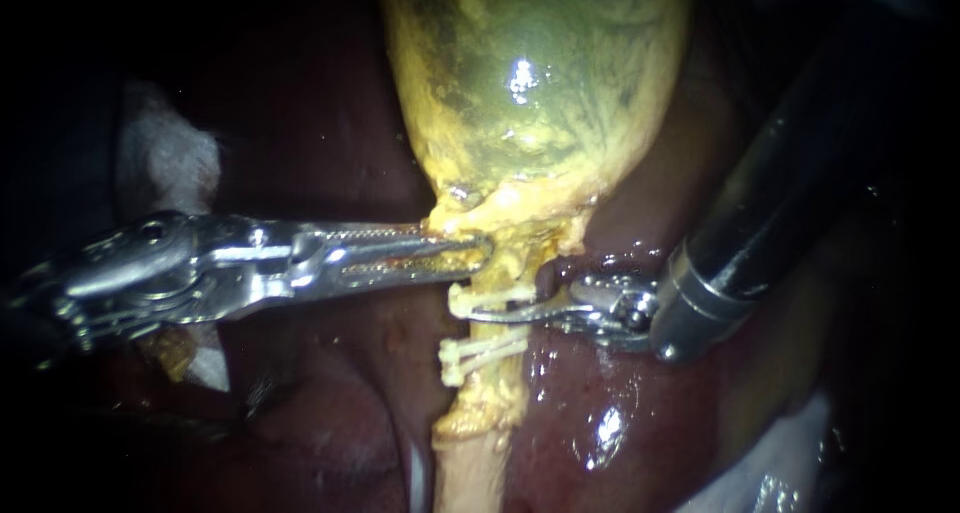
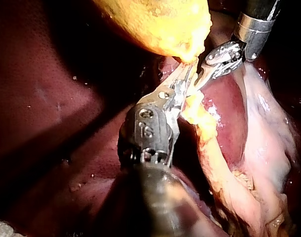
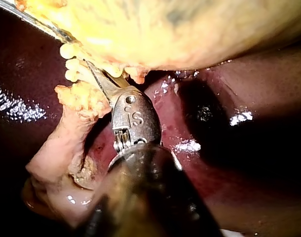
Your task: Go to the cutting position left tube
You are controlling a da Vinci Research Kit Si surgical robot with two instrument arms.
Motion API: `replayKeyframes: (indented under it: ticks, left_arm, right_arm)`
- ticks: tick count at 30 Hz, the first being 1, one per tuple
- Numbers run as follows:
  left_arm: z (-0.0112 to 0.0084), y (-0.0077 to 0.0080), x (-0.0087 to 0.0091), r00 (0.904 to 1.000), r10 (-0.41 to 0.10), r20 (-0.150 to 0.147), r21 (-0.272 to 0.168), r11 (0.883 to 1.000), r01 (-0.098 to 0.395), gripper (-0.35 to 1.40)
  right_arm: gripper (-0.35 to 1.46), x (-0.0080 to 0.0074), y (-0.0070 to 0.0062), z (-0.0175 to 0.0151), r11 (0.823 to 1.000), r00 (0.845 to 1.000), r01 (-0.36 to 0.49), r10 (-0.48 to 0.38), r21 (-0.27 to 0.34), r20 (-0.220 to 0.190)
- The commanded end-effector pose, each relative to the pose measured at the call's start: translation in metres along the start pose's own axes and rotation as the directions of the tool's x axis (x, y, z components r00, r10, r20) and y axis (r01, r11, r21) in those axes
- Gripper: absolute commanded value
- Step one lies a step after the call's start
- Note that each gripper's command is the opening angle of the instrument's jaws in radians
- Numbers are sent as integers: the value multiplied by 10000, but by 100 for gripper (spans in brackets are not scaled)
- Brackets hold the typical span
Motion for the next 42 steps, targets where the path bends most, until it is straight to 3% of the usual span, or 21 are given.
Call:
replayKeyframes:
  ticks: [1,22,28,30,31,33,35,42]
  left_arm:
    - [0,0,0,10000,2,-1,0,10000,-2,-35]
    - [5,-1,-3,10000,21,-3,4,10000,-21,-35]
    - [3,-1,-1,10000,14,1,-10,10000,-14,-35]
    - [3,-1,-1,10000,12,0,-7,10000,-12,-35]
    - [3,-1,-1,10000,12,0,-6,10000,-12,-35]
    - [3,0,-1,10000,11,0,-4,10000,-11,-35]
    - [3,0,-1,10000,10,-1,-3,10000,-10,-35]
    - [3,0,-1,10000,11,8,-34,10000,-11,-35]
  right_arm:
    - [-35,0,0,-1,10000,10000,-23,23,-28,83]
    - [-35,-3,-1,-6,9998,9999,138,-139,169,73]
    - [-35,-8,-17,-5,9987,9982,504,-502,-45,334]
    - [44,-7,-21,-1,9939,9938,1083,-1077,-225,270]
    - [69,-6,-22,2,9926,9926,1183,-1175,-261,289]
    - [96,-2,-20,9,9897,9899,1397,-1389,-305,279]
    - [106,0,-19,14,9897,9901,1387,-1378,-343,269]
    - [113,1,-17,25,9895,9902,1379,-1368,-422,282]
